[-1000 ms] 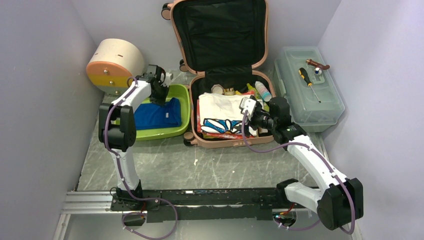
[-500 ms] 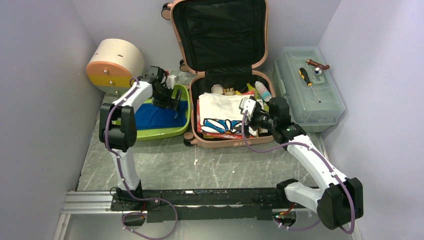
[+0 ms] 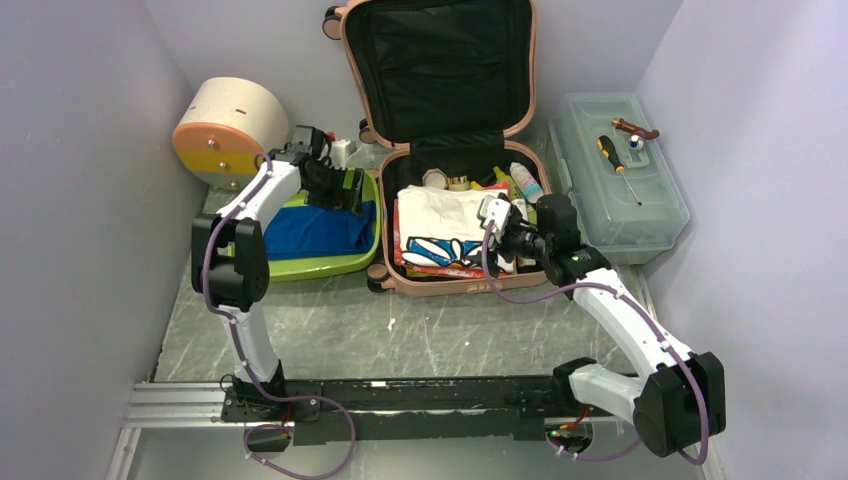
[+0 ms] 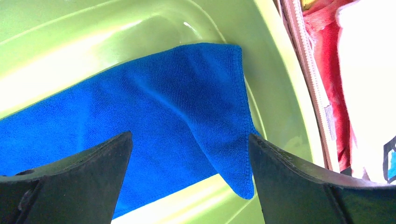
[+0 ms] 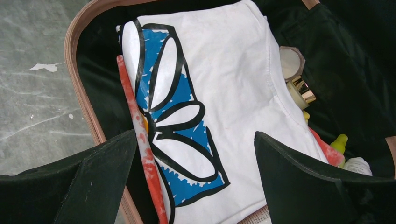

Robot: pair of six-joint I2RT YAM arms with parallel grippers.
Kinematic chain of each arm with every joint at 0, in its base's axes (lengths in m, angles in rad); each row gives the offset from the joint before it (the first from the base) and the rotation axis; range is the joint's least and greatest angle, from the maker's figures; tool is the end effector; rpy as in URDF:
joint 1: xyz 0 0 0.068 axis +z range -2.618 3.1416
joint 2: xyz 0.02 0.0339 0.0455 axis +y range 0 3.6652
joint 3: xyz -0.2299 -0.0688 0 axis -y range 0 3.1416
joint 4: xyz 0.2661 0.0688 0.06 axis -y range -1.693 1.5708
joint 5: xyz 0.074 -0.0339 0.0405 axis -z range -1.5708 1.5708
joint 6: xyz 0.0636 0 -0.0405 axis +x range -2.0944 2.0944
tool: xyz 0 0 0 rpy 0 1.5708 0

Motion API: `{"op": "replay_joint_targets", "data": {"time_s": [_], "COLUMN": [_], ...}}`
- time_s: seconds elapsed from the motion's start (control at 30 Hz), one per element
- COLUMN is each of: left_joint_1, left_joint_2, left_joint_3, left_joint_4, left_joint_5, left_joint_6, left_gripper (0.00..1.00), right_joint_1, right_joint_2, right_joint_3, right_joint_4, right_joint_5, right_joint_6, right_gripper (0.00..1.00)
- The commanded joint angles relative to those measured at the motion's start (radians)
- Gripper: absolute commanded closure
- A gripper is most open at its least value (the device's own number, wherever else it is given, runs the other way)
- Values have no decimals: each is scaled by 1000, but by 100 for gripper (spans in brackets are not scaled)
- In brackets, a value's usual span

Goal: Open, take out, and arrange the luggage
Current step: Adjust the clothes in the bin.

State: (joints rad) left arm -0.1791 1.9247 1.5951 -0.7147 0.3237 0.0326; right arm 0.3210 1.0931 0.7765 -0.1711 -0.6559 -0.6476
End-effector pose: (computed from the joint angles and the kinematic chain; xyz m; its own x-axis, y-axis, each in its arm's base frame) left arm 0.4277 -0.0980 0.1837 -0.8397 0.1834 -0.5112 0.3537 0.8989 -0.2585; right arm 0.2684 0.1301 0.2335 0.1046 -0.4690 -0.8770 -0.8754 0.3750 -0.3050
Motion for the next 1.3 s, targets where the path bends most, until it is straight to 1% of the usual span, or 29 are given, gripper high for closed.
{"op": "replay_joint_targets", "data": {"time_s": [0.0,0.03,0.1,0.17,0.23,0.27,0.3,0.33,0.53,0.63,0.83,0.9,0.93,0.97,1.07,1.13,1.27], "left_joint_1": [-2,-2,-1,-2,-3,-5,-10,-15,-63,-67,-68,-68,-68,-68,-67,-64,-51], "left_joint_2": [-75,-84,-103,-113,-98,-85,-69,-53,-7,8,70,79,84,86,80,67,4], "left_joint_3": [1,-15,-60,-93,-96,-86,-73,-60,-34,-23,-8,-21,-23,-24,-12,3,9], "left_joint_4": [24,38,81,112,116,109,97,85,74,86,86,109,123,132,142,130,106], "left_joint_5": [39,38,14,-4,7,16,22,29,27,33,101,113,110,105,78,68,72], "left_joint_6": [8,19,37,48,55,56,55,55,49,37,24,5,-6,-15,-26,-26,-24], "left_gripper": [1,6,23,44,54,61,64,65,62,61,61,55,49,46,40,34,25], "right_joint_1": [-5,-5,-5,-4,-5,-5,-5,-4,-5,-5,-8,-7,-7,-8,-8,-9,-11], "right_joint_2": [-4,-3,-2,-1,2,5,7,10,19,31,47,47,48,51,66,77,100], "right_joint_3": [18,20,21,18,18,18,18,21,18,22,34,33,32,32,40,45,60], "right_joint_4": [18,18,18,19,21,21,21,19,21,16,1,0,1,1,-11,-21,-44], "right_joint_5": [-26,-27,-27,-24,-22,-20,-18,-16,-2,-6,7,15,19,23,33,39,36], "right_joint_6": [-9,-9,-9,-9,-9,-9,-9,-9,-11,-11,-15,-23,-25,-29,-35,-37,-43], "right_gripper": [0,0,0,0,0,0,0,0,0,0,0,0,0,0,0,0,0]}}
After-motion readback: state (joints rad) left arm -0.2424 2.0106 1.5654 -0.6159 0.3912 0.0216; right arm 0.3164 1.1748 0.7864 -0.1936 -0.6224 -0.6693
